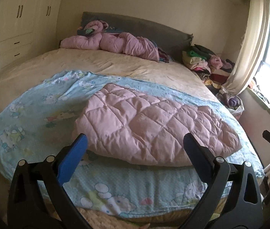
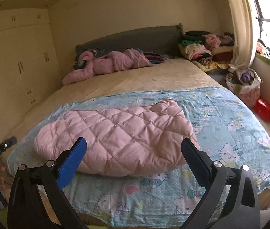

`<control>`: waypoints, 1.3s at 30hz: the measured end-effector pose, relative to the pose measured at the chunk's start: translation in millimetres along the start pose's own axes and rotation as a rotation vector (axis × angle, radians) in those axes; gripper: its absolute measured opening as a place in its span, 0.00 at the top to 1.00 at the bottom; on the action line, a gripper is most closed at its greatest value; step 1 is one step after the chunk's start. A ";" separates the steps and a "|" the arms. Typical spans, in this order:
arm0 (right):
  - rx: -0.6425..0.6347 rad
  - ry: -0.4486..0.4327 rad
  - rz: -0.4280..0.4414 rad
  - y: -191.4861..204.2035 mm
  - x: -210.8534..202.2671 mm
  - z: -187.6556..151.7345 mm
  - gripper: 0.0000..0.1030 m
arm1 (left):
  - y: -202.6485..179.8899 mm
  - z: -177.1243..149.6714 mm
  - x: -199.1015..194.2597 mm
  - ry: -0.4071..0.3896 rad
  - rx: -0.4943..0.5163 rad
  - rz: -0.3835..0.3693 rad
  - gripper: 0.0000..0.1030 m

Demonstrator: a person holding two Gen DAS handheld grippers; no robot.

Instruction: Fold large clothes

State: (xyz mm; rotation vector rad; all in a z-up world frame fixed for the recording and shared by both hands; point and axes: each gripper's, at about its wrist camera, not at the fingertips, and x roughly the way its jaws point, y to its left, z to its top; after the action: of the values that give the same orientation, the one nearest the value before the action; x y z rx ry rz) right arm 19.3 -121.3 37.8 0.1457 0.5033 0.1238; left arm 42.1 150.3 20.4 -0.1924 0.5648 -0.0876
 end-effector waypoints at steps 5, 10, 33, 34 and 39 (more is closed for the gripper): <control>-0.042 0.015 -0.002 16.1 2.8 -19.2 0.04 | -10.7 -14.3 -0.8 0.012 0.020 -0.009 0.09; -0.043 0.067 0.018 25.0 15.0 -35.7 0.04 | -23.0 -25.8 1.9 0.031 0.058 -0.008 0.09; -0.028 0.112 0.042 28.7 20.8 -48.4 0.04 | -36.7 -36.8 5.7 0.046 0.081 0.018 0.09; -0.029 0.113 0.042 28.9 20.8 -48.8 0.04 | -37.6 -37.4 5.8 0.047 0.081 0.021 0.09; -0.028 0.113 0.043 28.3 21.1 -48.5 0.04 | -37.1 -38.6 6.3 0.047 0.081 0.023 0.09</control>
State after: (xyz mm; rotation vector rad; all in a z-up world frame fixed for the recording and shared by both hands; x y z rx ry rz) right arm 11.6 -85.1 -9.3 0.1224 0.6109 0.1816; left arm 25.5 107.1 -7.2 -0.1054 0.6094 -0.0921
